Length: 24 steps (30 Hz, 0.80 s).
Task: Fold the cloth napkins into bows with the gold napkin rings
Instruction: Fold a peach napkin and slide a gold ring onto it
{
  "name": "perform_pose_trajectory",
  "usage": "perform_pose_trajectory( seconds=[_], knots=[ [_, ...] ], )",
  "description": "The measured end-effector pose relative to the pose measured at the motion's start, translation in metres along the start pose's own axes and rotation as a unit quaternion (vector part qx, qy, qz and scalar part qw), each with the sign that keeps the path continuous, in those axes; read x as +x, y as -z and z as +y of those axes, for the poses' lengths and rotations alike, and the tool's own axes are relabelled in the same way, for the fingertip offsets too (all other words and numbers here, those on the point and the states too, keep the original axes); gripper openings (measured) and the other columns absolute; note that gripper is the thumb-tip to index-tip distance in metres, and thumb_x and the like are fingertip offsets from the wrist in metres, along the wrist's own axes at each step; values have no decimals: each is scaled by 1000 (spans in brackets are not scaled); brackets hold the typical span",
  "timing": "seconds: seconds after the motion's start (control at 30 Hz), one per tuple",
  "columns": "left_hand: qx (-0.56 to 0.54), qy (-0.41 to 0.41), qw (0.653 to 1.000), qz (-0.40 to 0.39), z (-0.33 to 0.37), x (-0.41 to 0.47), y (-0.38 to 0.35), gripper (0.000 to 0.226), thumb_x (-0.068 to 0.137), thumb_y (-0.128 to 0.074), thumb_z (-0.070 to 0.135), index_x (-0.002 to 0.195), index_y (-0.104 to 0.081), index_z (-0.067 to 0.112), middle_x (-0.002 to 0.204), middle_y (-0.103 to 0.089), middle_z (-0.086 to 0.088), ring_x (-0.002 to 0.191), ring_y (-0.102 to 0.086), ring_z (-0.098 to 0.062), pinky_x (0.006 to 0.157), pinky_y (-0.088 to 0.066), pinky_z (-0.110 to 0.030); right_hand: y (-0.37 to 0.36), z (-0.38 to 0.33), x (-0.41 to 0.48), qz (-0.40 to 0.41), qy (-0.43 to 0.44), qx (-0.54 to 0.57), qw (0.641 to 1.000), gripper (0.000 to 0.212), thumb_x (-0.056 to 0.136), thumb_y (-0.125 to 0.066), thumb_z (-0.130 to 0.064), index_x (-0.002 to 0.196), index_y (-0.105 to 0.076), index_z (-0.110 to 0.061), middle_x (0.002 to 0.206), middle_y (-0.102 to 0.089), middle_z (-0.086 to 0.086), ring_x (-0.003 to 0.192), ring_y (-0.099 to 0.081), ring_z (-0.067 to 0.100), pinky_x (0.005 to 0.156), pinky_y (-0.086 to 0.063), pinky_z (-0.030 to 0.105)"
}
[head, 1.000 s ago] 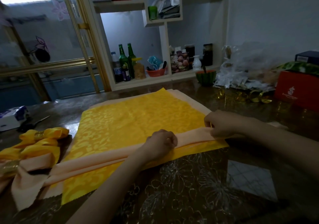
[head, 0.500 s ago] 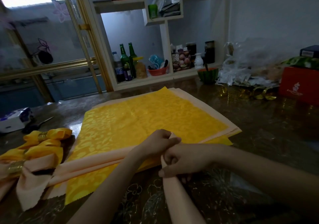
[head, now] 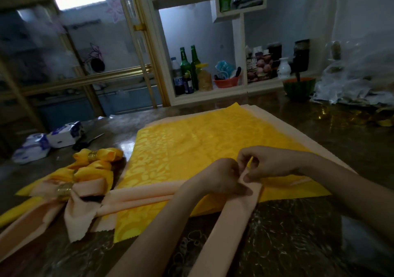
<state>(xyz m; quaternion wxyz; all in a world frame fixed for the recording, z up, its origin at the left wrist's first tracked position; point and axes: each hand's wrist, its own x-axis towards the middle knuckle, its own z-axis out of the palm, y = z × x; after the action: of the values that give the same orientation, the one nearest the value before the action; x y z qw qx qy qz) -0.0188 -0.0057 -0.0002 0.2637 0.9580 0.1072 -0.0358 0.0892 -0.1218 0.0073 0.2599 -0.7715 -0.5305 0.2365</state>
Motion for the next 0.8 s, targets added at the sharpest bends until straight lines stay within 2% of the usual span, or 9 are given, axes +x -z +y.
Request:
perform_pose_trajectory(
  seconds=[0.07,0.13,0.27,0.3,0.4,0.53,0.67,0.8],
  knots=[
    [-18,25,999,35,-6,1,3,44,78,-74,31,110,-55,8,114,-57,-7,104,-54,-21,85,-46,-35,3,1,6,-41,-21,-24,999,13,87,-65,-19,94,-58,-27,103,-52,-11,87,-50,5,72,-41,17],
    [-37,34,998,44,-14,0,10,34,80,-72,28,105,-57,11,108,-59,-6,98,-56,-20,85,-48,-35,5,3,7,-61,-30,-29,997,12,90,-61,-21,99,-63,-28,107,-50,-14,93,-49,3,74,-41,15],
    [6,51,999,12,-25,-7,28,29,84,-69,23,109,-62,10,96,-56,1,78,-50,-8,67,-42,-19,2,13,6,-55,-20,-44,997,14,94,-53,-21,99,-61,-32,114,-47,-14,100,-46,3,79,-42,17],
    [20,63,998,6,-26,-8,30,30,84,-68,24,110,-62,12,96,-54,2,79,-49,-9,67,-41,-21,-1,15,7,-54,-22,-46,997,14,94,-52,-22,98,-59,-34,116,-46,-14,103,-46,4,83,-42,19],
    [85,117,989,5,-29,-9,32,35,85,-67,32,113,-63,12,112,-59,-3,99,-54,-18,77,-43,-28,-5,18,7,-56,-18,-55,997,20,94,-52,-19,97,-56,-38,117,-44,-14,107,-45,7,91,-43,26],
    [148,159,976,-13,-38,-14,39,38,86,-64,35,113,-65,9,117,-61,-7,105,-57,-24,81,-46,-33,-4,17,0,-70,8,-68,995,16,88,-62,-25,98,-57,-36,113,-49,-15,103,-50,9,86,-46,26],
    [178,192,964,-50,-41,-22,51,42,86,-63,37,119,-62,10,121,-58,-5,93,-52,-20,71,-40,-29,-6,12,-6,-45,36,-77,995,7,85,-65,-25,89,-59,-27,98,-55,-7,91,-53,12,77,-45,26],
    [191,214,956,-62,-48,-29,60,46,89,-59,39,124,-58,8,126,-56,-7,111,-54,-25,81,-43,-31,-3,14,-5,27,41,-64,997,5,86,-64,-24,87,-59,-25,94,-57,-4,87,-52,10,74,-43,27]
  ],
)
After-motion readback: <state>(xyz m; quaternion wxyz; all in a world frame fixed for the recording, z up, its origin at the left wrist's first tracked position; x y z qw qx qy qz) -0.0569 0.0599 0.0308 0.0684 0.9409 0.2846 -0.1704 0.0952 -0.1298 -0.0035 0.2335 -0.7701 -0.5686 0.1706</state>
